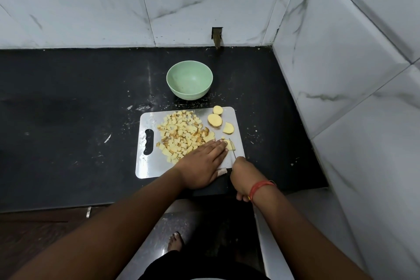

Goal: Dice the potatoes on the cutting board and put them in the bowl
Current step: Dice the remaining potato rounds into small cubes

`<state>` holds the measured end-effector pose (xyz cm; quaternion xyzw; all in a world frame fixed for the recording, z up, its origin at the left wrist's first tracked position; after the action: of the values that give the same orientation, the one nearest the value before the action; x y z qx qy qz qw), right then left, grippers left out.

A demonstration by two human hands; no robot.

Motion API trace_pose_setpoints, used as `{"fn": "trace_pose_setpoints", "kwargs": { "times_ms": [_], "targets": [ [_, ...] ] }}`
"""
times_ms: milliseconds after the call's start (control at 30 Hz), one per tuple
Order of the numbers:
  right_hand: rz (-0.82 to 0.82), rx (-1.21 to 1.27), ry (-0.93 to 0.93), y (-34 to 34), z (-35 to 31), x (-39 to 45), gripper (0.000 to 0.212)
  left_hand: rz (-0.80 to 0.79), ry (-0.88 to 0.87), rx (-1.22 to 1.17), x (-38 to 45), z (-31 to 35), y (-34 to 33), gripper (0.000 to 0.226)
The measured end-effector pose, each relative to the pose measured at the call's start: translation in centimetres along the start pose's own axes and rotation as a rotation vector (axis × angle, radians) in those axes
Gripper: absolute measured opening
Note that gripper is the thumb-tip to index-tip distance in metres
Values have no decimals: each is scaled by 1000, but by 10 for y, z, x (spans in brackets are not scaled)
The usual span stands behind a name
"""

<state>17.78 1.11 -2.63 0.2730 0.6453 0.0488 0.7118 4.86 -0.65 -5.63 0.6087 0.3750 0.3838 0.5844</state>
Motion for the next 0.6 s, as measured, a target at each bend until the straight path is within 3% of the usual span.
{"fn": "trace_pose_setpoints", "kwargs": {
  "times_ms": [67, 167, 300, 500, 600],
  "targets": [
    [-84, -10, -15, -2, 0, -2, 45, -31, 9, -17, 1, 1, -1, 69],
    [-35, -12, -1, -4, 4, -2, 44, -50, 25, -20, 1, 4, 1, 76],
    [238, -5, 491, -9, 14, 3, 28, -69, 53, 10, 3, 6, 2, 76],
    [292, -26, 487, -13, 36, 3, 3, -75, 58, 4, 1, 9, 3, 75],
    [347, -46, 521, -9, 28, -4, 5, -42, 68, 26, -2, 9, 4, 74]
  ]
}}
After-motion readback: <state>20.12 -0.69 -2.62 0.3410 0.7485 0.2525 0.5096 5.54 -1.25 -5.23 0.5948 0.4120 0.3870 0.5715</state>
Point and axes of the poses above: each hand's wrist, its own x-axis towards the middle knuckle, its own y-axis out of the back of the hand, z = x × y, the point moved 7 cm from there along x, towards the middle knuckle, and after that the axes turned 2 degrees about -y, right-handed, at the moved point
